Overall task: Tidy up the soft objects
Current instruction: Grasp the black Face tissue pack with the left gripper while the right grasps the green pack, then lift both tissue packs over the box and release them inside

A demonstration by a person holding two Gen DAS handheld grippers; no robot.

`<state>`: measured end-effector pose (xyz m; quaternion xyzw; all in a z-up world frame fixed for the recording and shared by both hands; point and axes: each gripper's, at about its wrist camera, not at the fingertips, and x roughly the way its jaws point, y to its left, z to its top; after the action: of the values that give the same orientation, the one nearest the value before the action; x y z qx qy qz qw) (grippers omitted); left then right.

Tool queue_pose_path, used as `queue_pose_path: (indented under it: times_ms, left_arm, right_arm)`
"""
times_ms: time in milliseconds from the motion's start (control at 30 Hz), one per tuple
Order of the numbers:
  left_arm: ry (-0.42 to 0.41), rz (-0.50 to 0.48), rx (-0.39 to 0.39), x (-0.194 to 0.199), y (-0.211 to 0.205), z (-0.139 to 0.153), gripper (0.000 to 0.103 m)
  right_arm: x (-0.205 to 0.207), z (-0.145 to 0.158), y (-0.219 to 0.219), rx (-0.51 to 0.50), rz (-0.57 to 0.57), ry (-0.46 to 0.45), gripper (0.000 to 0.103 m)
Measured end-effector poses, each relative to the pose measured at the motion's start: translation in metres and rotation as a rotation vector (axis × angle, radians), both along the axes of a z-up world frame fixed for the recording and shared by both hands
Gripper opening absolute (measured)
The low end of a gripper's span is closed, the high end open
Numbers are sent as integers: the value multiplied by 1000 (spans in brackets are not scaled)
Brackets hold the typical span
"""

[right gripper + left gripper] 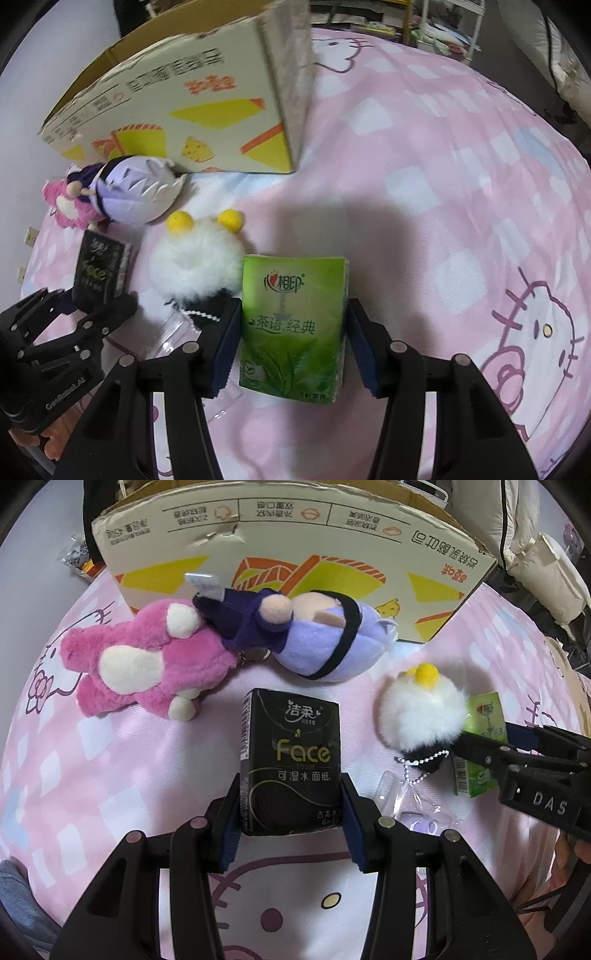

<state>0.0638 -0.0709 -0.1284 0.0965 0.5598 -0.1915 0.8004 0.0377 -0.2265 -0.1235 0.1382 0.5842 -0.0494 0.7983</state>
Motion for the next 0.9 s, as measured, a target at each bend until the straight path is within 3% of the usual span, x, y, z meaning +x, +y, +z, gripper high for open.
queue_pose_path:
  times_ms: [233,367,633,900]
  left_arm:
    - [-36,33,-2,-4,1,10,46]
    - [-87,58,-24,-8,12,23,46]
    - [-260,72,-113,-30,36,72,46]
    - [-527,57,-119,-63,37,127,46]
  right_arm:
    - [-8,0,-22,58,-55,2,58]
    - [-11,11,-25,48,-37,-63,56]
    - [-36,67,-19,-5,-16,-348,56]
    - [-51,118,8,-134,14,-663,56]
